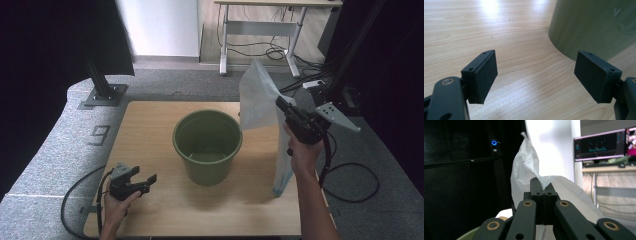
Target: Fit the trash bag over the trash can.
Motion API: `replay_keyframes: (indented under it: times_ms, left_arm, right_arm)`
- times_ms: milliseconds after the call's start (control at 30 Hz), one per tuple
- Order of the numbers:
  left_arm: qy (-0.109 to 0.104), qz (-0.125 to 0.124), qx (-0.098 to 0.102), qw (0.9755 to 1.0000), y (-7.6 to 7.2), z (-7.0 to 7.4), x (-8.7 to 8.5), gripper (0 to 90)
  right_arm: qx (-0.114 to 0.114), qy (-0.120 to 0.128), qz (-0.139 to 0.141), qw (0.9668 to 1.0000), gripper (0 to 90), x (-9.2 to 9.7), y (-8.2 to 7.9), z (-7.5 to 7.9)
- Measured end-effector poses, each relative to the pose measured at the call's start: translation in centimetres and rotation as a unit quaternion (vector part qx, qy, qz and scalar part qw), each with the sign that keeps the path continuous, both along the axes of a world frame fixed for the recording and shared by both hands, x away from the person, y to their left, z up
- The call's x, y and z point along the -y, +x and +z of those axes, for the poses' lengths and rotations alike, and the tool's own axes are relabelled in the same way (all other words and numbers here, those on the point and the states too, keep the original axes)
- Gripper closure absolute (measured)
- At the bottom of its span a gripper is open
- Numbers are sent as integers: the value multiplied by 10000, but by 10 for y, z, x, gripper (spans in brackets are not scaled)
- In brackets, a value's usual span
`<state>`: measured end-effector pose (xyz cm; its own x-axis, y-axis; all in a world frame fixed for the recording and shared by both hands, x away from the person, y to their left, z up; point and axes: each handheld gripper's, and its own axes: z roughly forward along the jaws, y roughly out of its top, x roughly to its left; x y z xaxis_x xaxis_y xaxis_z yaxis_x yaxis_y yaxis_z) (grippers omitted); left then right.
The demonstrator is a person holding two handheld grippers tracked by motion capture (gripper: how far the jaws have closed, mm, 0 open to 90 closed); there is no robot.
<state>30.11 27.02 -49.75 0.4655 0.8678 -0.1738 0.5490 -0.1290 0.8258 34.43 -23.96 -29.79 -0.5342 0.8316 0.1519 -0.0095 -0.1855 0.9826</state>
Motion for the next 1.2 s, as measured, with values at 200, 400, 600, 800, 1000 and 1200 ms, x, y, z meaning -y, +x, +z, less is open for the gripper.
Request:
replay_keyframes:
  times_ms: [200, 400, 600, 800, 1000, 1200]
  left_arm:
    - [-3, 3, 0, 10000, 0, 0, -1, 186]
    - [7, 7, -14, 10000, 0, 0, -1, 186]
    - [27, -19, -28, 10000, 0, -1, 1, 187]
    - [13, -11, -29, 10000, 0, -1, 0, 187]
    - [40, -37, -45, 10000, 0, -1, 1, 187]
    - [38, -38, -50, 10000, 0, -1, 1, 187]
  right_arm:
    - [124, -144, 263, 9995, 888, -21, -7, 1]
    - [57, -493, 661, 9966, 887, -46, -16, -17]
    - [-306, -854, 1163, 9891, 887, -73, -18, -48]
    - [-526, -1107, 1426, 9822, 887, -92, -18, -69]
    - [-850, -1197, 1626, 9757, 886, -102, -15, -87]
    - [-995, -1301, 1749, 9709, 876, -106, -16, -94]
